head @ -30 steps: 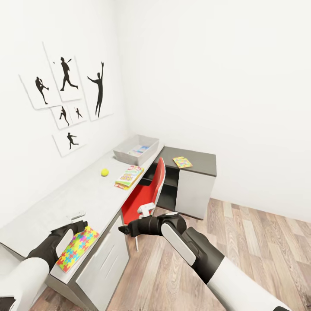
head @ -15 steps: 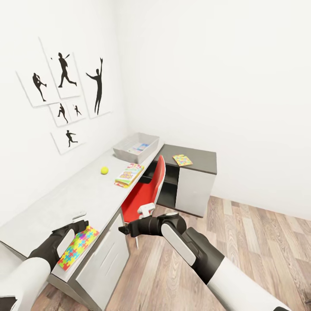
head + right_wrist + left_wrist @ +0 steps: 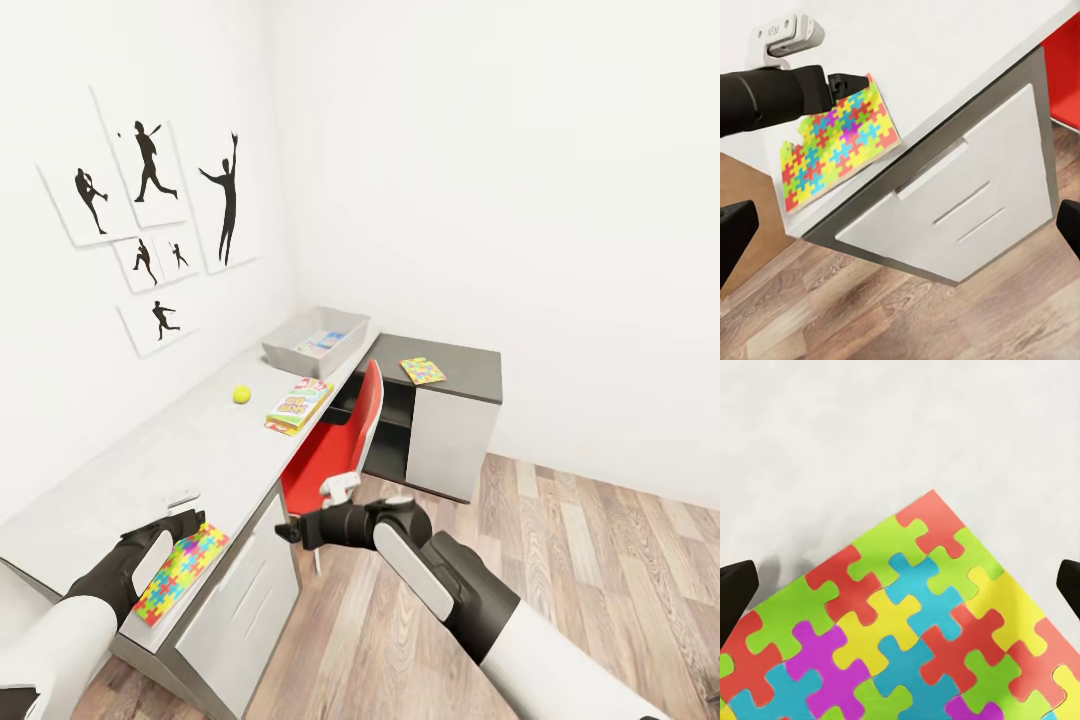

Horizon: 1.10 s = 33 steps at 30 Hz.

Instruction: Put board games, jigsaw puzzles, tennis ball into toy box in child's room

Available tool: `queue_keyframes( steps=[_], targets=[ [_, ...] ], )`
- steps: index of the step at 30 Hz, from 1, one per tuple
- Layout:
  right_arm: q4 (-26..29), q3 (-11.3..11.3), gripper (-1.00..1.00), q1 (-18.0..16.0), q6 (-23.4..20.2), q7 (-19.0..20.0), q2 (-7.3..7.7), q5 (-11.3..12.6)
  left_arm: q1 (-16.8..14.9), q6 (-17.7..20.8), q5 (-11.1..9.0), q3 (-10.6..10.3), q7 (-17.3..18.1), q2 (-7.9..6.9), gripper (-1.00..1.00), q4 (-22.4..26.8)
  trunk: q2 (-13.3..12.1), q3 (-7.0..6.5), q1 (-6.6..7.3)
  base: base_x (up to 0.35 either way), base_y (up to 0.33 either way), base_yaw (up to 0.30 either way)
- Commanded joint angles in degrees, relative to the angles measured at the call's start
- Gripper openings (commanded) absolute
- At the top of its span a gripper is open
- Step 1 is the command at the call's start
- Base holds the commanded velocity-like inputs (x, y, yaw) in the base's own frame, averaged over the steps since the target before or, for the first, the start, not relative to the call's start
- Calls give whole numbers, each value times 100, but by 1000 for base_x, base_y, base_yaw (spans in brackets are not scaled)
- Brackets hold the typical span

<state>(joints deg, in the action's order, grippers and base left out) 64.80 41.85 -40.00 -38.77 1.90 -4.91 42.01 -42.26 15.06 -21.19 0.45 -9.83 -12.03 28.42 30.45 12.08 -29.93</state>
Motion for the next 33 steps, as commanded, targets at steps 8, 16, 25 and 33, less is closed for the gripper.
queue_keyframes(
  steps=[8, 16, 25, 33],
  targets=[
    [-12, -2, 100, 42, 15, 7, -1, -26, -1, 32, -52, -1, -31, -1, 100, 14, 9, 10, -2, 0, 0, 0],
    [-23, -2, 100, 45, 18, 4, -1, -27, -1, 32, -52, -1, -33, -1, 100, 14, 9, 10, -2, 0, 0, 0],
    [-23, -2, 100, 45, 18, 3, -1, -22, -1, 32, -52, -1, -36, -1, 100, 14, 9, 10, -2, 0, 0, 0],
    [-54, -34, 100, 58, 148, -17, -65, -41, 16, 14, -39, -54, -29, 77, 100, 8, 9, 10, -2, 0, 0, 0]
  ],
)
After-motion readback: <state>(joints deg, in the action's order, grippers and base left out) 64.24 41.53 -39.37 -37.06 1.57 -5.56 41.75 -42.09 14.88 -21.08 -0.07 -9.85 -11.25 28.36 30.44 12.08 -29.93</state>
